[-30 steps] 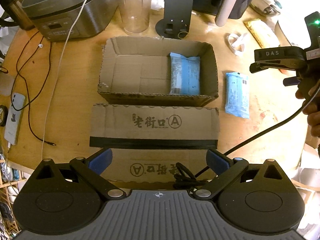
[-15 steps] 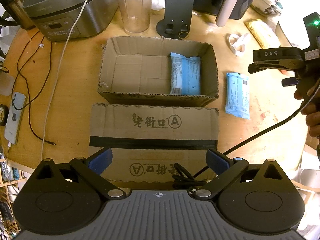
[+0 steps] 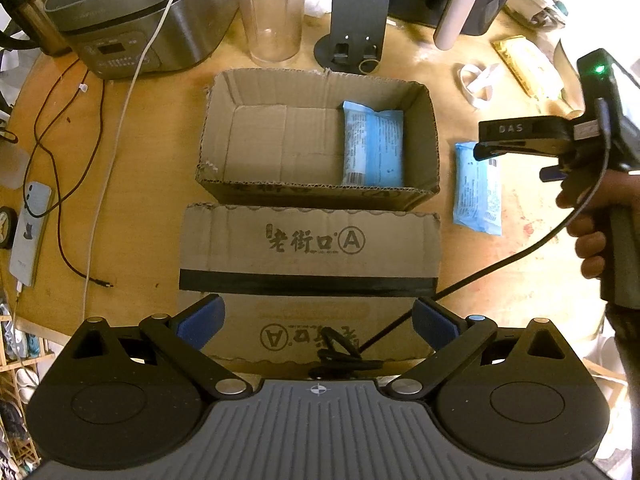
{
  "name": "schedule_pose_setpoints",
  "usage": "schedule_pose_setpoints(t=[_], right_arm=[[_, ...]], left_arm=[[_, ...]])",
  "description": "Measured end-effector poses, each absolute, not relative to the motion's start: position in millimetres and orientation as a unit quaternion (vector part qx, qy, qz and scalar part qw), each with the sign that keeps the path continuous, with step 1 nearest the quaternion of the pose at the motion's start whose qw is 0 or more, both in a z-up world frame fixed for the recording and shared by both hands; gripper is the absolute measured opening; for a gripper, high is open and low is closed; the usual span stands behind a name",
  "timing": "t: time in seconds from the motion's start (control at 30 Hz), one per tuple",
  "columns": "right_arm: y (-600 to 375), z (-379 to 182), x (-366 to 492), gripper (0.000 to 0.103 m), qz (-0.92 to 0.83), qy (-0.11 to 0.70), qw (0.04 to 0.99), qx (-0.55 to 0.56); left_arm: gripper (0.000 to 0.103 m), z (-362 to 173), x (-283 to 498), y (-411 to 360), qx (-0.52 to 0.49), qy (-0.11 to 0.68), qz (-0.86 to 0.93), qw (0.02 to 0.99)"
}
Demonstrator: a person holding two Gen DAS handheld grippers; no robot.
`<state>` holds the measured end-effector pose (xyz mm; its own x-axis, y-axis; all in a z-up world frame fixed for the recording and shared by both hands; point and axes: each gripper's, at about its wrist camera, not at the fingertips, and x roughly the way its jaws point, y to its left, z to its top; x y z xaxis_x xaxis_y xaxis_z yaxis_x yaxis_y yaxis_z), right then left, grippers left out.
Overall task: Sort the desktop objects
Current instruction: 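Lower the right gripper around the second light-blue packet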
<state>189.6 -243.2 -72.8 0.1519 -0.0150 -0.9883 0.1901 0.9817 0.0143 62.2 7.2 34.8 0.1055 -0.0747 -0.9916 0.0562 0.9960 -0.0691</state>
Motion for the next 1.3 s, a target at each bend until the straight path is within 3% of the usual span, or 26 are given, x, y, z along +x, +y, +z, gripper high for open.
schedule_pose_setpoints(t=[0.63, 1.3], right_arm=[[-238.5, -126.8, 190.1, 0.103, -0.071, 0.652, 0.752, 0.068], [-233.2, -138.1, 185.5, 0.103, -0.077, 0.650, 0.754, 0.055]], left_arm=[[0.103, 30.7, 64.7, 6.3, -0.002, 0.675, -0.043, 0.737], [0.103, 28.6, 66.6, 5.8, -0.002, 0.678, -0.043, 0.734]])
